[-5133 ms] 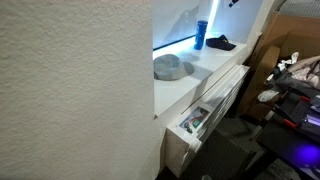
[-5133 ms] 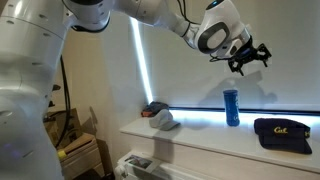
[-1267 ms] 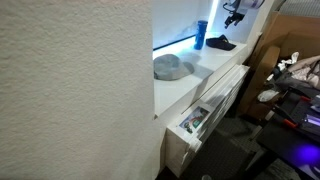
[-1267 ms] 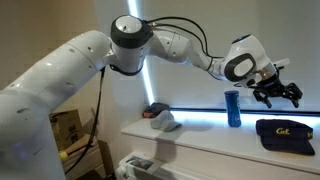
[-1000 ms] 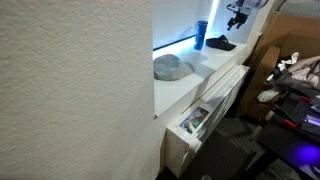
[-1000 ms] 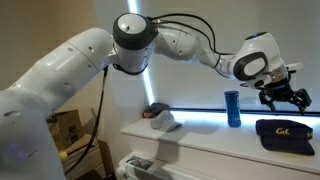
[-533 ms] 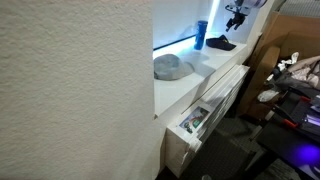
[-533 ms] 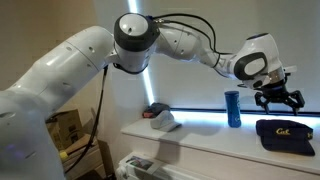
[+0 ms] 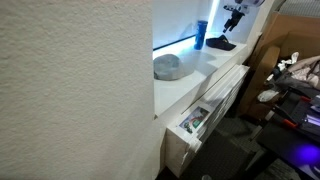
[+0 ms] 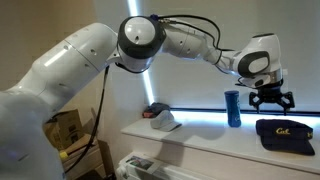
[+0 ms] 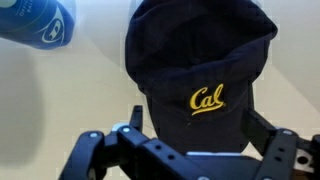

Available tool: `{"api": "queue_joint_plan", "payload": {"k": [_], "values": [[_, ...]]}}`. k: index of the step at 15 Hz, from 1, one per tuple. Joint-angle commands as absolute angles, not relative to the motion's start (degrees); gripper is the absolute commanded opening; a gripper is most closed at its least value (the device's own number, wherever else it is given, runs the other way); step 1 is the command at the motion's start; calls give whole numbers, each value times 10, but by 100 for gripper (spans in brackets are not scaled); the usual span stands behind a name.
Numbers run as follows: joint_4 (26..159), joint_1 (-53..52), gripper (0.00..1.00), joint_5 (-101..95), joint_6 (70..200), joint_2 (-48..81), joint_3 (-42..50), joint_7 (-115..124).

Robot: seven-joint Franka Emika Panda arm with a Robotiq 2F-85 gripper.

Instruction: Pick up the black cap and put it on the left side

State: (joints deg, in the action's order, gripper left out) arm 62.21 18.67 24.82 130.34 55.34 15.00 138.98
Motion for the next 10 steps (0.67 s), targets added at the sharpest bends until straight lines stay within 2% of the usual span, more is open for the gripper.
{"api": "queue_joint_plan", "payload": {"k": [1, 4, 5, 10], "values": [[632, 209, 100, 256, 1312, 554, 155, 1381], [555, 260, 100, 208, 1302, 614, 166, 1420], [609, 228, 100, 225, 1306, 576, 163, 1401], [574, 274, 100, 236, 1310, 606, 148, 1386]]}}
